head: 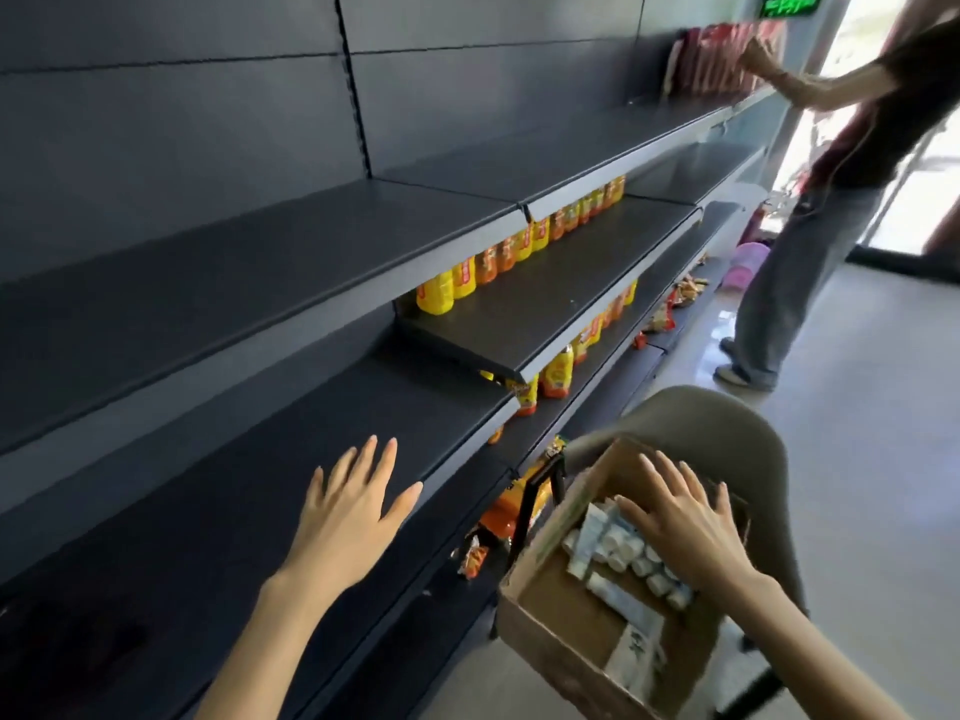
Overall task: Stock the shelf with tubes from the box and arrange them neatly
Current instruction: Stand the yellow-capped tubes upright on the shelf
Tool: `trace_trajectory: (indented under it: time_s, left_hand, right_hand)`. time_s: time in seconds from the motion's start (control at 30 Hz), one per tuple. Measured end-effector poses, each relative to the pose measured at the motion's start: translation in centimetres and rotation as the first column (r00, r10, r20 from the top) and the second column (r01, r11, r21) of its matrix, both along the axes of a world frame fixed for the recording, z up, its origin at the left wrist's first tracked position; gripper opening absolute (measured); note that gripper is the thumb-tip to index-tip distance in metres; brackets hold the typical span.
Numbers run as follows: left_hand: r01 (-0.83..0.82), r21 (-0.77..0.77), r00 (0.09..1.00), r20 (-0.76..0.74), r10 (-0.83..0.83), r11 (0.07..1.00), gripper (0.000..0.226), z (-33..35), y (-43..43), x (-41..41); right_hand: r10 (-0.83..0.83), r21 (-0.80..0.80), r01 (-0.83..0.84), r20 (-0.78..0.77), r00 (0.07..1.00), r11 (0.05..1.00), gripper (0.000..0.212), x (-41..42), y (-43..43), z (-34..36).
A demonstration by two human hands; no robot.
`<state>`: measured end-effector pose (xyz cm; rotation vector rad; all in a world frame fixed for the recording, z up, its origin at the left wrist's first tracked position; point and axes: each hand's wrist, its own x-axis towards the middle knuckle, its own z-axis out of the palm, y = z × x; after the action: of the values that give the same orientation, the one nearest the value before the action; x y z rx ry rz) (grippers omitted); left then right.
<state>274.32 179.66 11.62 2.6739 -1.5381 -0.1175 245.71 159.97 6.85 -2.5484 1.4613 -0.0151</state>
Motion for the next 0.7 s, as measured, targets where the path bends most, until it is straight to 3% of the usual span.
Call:
trace_trajectory:
  time_s: [0.3, 0.53, 0.7]
  left_hand:
    - [0.326, 0.159, 0.942, -0.138, -0.306, 0.932, 0.069, -6.5, -12.3, 0.2]
    - [0.435, 0.249, 0.884, -0.301, -0.358, 0.865, 0.071, -12.9, -16.0, -2.1]
    - [0.462, 0.305, 0.869, -0.343, -0.356, 0.833, 0.072, -17.4, -18.0, -2.9]
  right_hand:
    - [-0.334, 0.154, 0.340, -0.066, 0.940, 0.928, 0.070, -1.9, -0.9, -7.2]
    - [-0.437, 0.311, 0.461, -0.148, 0.887, 0.831, 0.078, -3.0, 0.1, -13.7]
    - [-0.517, 0.445, 0.487, -0.061, 0.854, 0.751, 0.067, -2.4, 0.0, -19.5]
